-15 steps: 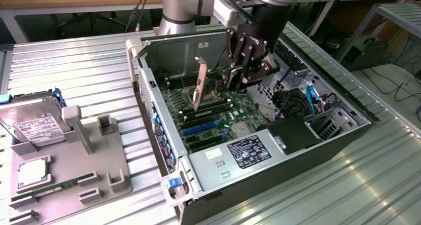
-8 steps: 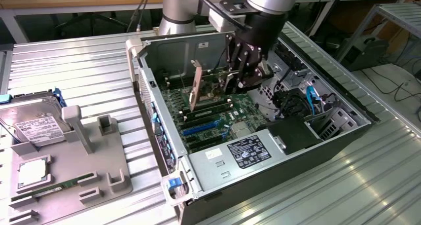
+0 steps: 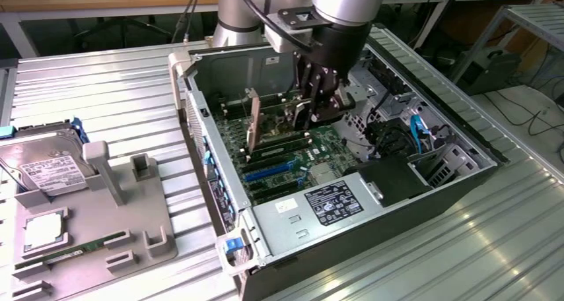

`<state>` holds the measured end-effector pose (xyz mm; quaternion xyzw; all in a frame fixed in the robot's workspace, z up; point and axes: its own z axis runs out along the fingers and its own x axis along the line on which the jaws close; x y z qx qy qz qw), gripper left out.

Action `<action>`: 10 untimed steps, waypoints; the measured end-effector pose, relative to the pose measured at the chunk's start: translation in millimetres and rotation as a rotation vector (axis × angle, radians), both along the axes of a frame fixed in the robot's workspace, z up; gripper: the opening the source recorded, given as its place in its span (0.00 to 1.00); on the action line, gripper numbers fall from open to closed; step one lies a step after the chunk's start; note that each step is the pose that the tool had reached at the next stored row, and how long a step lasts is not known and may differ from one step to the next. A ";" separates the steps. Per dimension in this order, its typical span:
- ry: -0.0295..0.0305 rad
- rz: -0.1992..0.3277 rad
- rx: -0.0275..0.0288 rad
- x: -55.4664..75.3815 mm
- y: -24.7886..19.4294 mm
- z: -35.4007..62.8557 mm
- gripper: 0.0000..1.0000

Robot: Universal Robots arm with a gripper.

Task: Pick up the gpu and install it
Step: 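Insert the gpu into the slot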

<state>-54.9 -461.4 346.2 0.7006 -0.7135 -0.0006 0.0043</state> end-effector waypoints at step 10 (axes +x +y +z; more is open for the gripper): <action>-0.0001 -0.018 0.0025 -12.1 1.8 -22.9 0.29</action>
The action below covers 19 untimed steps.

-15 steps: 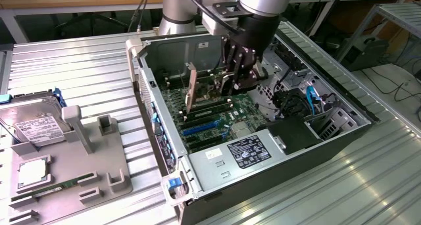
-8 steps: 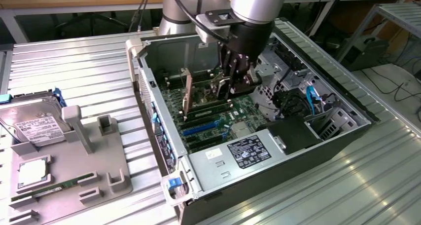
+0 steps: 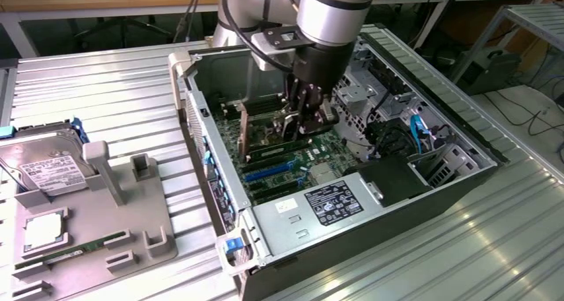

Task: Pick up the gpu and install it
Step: 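Insert the gpu into the slot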

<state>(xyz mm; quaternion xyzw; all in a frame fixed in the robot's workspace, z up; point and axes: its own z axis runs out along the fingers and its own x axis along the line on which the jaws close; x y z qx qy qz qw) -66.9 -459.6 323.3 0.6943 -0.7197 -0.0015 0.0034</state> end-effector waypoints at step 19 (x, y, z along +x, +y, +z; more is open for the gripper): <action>-0.0007 0.021 0.0000 -10.0 8.7 -33.2 0.29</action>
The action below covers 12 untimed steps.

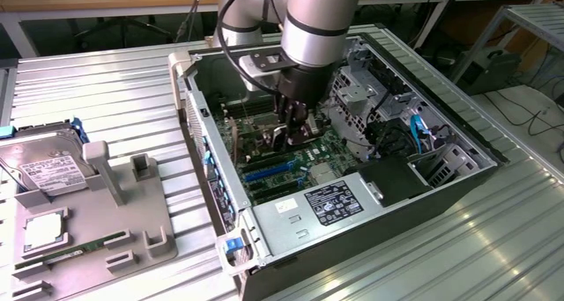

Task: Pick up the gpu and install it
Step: 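Insert the gpu into the slot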

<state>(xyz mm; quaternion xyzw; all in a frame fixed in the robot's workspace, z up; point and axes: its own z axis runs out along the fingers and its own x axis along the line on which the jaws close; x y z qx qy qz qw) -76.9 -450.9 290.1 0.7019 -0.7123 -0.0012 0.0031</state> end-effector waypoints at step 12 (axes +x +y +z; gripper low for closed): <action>0.0002 0.000 -0.0001 -5.6 0.0 -19.1 0.29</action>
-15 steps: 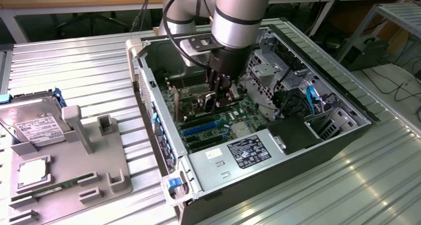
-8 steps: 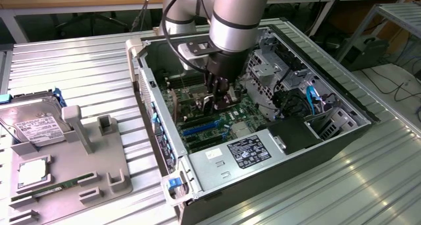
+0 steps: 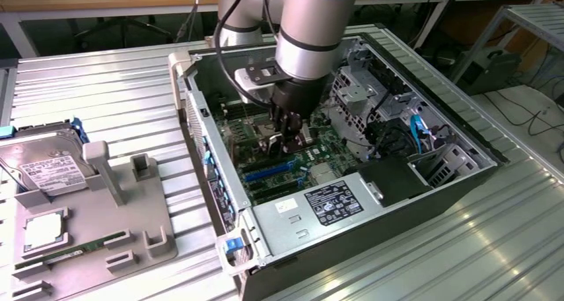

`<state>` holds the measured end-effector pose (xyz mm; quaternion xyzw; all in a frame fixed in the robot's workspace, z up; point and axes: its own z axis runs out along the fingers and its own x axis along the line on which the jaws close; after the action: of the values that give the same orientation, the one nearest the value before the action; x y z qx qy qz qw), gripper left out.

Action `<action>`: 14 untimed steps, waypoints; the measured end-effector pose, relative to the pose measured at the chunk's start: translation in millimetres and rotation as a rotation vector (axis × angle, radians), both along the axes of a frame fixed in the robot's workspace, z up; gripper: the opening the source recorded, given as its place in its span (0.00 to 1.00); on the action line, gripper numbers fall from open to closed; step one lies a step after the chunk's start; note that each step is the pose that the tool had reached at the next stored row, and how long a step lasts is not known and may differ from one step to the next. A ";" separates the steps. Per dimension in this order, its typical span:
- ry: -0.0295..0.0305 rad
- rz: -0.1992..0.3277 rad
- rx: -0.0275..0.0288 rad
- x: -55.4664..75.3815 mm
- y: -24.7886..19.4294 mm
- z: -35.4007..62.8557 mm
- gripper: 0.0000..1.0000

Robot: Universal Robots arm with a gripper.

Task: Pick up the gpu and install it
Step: 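Insert the gpu into the slot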

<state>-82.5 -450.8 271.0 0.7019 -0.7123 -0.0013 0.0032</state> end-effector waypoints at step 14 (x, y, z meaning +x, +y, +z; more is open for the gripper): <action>-0.0060 0.000 0.0001 -2.9 -1.4 -14.8 0.29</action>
<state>-85.3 -452.2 256.2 0.7019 -0.7123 0.0008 0.0011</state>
